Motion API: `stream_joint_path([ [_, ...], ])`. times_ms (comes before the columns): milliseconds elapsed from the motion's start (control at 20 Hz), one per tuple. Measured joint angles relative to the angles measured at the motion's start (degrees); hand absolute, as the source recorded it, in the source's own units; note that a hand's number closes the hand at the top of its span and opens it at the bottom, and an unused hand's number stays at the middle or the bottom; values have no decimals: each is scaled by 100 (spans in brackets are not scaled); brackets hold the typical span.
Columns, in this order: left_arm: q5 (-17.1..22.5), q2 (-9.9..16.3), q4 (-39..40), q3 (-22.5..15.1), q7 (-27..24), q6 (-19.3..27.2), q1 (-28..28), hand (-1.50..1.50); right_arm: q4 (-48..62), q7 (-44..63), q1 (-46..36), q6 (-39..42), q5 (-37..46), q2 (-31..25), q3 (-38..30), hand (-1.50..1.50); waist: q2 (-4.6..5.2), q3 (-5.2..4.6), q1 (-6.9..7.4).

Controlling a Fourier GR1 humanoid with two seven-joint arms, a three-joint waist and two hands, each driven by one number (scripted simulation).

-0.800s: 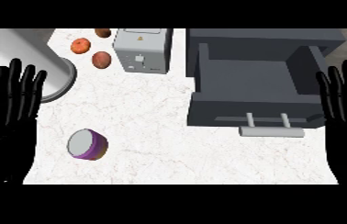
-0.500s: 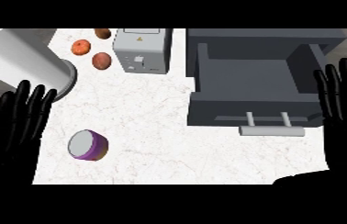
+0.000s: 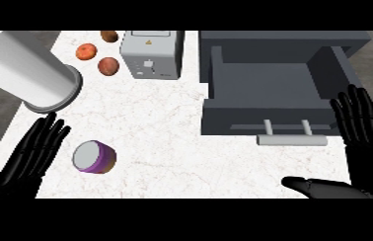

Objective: Pick up the can, place it into the drawer and close the drawer

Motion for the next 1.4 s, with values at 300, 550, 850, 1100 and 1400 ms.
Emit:
stream_joint_path([
  [300,184,-89,-392,166,444,-61,219,-150,15,-45,190,122,-15,29,-73,-150,1,1,-7],
  [550,281,-217,-529,305,762,-27,247,-150,33,-347,478,342,-187,30,-264,-150,1,2,-16],
  [850,379,-254,-91,684,547,-270,213,-150,-102,-407,681,527,-311,21,-446,-150,2,1,-21],
  [1100,57,-425,425,621,317,-301,-11,-150,63,-666,799,650,-254,98,-482,-150,4,2,-27],
  [1400,-235,-544,1152,644,-177,-366,-207,-150,20,-726,955,839,-361,84,-676,-150,4,1,-32],
])
